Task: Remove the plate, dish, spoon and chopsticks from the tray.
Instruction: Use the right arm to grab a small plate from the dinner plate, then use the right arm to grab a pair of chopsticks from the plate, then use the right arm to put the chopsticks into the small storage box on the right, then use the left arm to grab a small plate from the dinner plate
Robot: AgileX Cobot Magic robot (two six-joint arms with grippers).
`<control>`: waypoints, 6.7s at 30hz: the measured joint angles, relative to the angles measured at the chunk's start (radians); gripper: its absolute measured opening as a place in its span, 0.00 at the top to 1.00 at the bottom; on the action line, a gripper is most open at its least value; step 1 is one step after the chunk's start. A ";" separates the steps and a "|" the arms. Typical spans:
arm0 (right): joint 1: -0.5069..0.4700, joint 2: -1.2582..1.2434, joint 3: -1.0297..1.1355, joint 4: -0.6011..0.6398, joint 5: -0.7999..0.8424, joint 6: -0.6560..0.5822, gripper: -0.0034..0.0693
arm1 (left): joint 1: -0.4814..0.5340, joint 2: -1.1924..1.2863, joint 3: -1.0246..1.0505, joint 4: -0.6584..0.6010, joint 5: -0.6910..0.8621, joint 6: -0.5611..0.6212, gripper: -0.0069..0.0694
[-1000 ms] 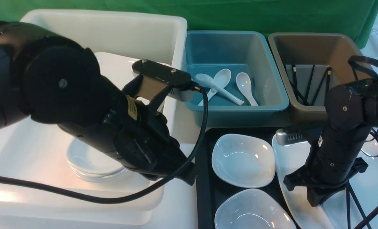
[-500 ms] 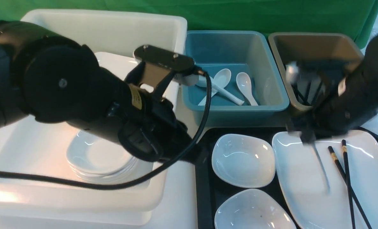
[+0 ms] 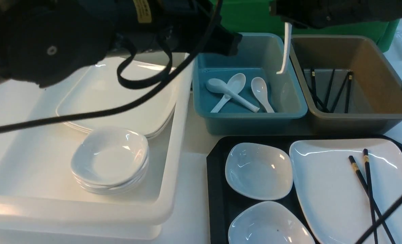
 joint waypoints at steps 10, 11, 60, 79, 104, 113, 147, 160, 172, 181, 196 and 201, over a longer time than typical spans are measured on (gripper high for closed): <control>0.000 0.226 -0.095 0.002 -0.037 0.025 0.72 | 0.075 0.021 0.000 -0.046 0.058 -0.023 0.91; 0.000 0.240 -0.099 0.003 -0.028 0.026 0.64 | 0.075 0.022 0.000 -0.056 0.058 -0.023 0.91; -0.251 0.034 0.481 -0.030 0.519 -0.017 0.19 | -0.122 0.130 0.004 -0.568 0.508 0.598 0.91; -0.225 -0.012 0.481 -0.021 0.573 -0.082 0.85 | -0.147 0.177 0.006 -0.593 0.424 0.609 0.91; -0.304 -0.074 -0.056 0.158 0.717 -0.187 0.85 | -0.147 0.177 0.008 -0.610 0.197 0.548 0.91; -0.391 0.226 -0.484 0.202 0.552 -0.129 0.85 | -0.147 0.177 0.008 -0.617 -0.343 0.546 0.91; -0.388 0.234 -0.528 0.205 0.864 -0.177 0.86 | -0.144 0.199 -0.035 -0.572 0.245 0.400 0.91; -0.223 -0.562 0.226 0.243 0.802 -0.294 0.92 | -0.144 0.472 -0.261 -0.504 0.759 0.390 0.91; -0.189 -0.999 0.708 0.261 0.698 -0.292 0.93 | -0.186 0.582 -0.269 -0.315 0.679 0.416 0.58; -0.189 -1.035 0.739 0.282 0.691 -0.292 0.93 | -0.187 0.657 -0.270 -0.330 0.616 0.413 0.26; -0.189 -1.035 0.739 0.309 0.721 -0.342 0.93 | -0.187 0.712 -0.270 -0.426 0.665 0.413 0.52; -0.189 -1.035 0.739 0.309 0.719 -0.354 0.92 | -0.187 0.709 -0.275 -0.453 0.704 0.412 0.72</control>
